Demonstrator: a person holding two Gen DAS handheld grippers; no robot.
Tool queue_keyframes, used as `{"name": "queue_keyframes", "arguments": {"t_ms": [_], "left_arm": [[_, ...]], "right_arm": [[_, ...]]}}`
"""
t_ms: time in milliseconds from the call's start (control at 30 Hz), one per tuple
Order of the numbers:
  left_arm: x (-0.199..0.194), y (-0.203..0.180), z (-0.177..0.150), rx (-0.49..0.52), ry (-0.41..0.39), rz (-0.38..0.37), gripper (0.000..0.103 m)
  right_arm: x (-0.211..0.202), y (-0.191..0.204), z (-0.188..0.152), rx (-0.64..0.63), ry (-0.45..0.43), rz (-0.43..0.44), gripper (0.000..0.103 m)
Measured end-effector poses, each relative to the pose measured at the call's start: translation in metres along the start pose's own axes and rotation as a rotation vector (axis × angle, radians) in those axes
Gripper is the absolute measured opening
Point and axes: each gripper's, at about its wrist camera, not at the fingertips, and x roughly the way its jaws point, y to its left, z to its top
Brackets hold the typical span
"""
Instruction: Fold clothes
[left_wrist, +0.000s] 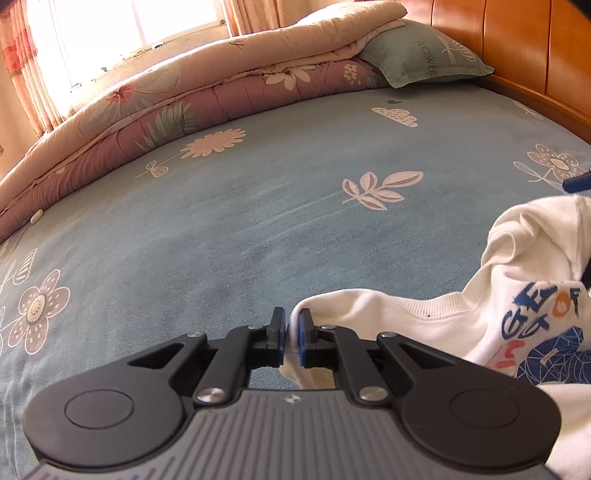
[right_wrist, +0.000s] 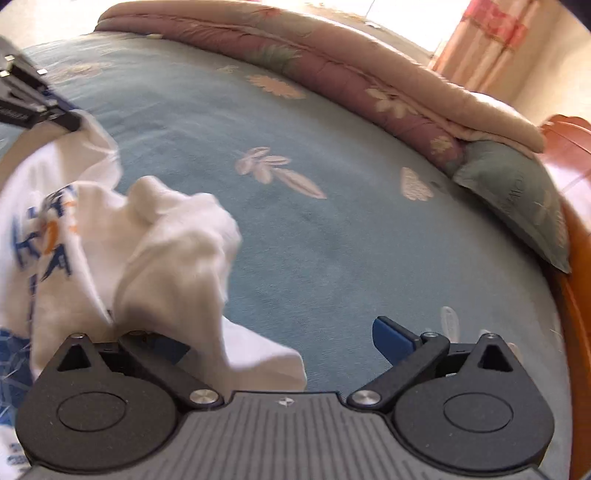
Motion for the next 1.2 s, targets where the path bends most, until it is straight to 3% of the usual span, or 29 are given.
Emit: {"name": "queue_keyframes", "arguments": {"t_ms": [233, 367, 533, 633, 700, 767, 800, 900, 1000, 1100, 1200], "left_arm": [[0.022, 0.004, 0.035, -0.017, -0.043, 0.053, 0.005], [0.032, -0.004, 0.05, -0.025, -0.035, 0.011, 0.005], [0.011, -0.02, 0.029, 0.021, -0.014, -0.074, 0.011], [-0.018, -0.024, 0.011, 0.031, -0.013, -0.116, 0.014], [-0.039, -0.025, -0.001, -0.005, -0.008, -0.156, 0.026], [-0.062, -0.027, -0.017, -0.041, -0.016, -0.196, 0.047], [-0.074, -0.029, -0.025, -0.06, -0.02, -0.216, 0.049], [-0.096, -0.038, -0.051, -0.12, 0.003, -0.272, 0.05], [-0.11, -0.05, -0.077, -0.181, 0.029, -0.302, 0.05], [-0.119, -0.059, -0.097, -0.252, 0.043, -0.341, 0.05], [-0.131, -0.076, -0.111, -0.253, 0.035, -0.341, 0.05]], "right_arm": [[0.031, -0.062, 0.0, 0.19, 0.023, -0.215, 0.103], [0.047, -0.098, -0.007, 0.32, 0.074, -0.226, 0.103], [0.039, -0.122, -0.025, 0.419, 0.163, -0.01, 0.103], [0.002, -0.119, -0.034, 0.436, 0.116, 0.08, 0.103], [-0.032, -0.11, -0.039, 0.429, 0.092, 0.119, 0.103], [-0.062, -0.096, -0.045, 0.413, 0.06, 0.164, 0.103], [-0.079, -0.085, -0.049, 0.403, 0.037, 0.192, 0.103], [-0.117, -0.046, -0.062, 0.368, -0.014, 0.286, 0.103], [-0.123, -0.001, -0.074, 0.295, -0.022, 0.325, 0.103], [-0.104, 0.032, -0.087, 0.233, 0.045, 0.283, 0.103], [-0.08, 0.047, -0.099, 0.2, 0.131, 0.257, 0.103]]}}
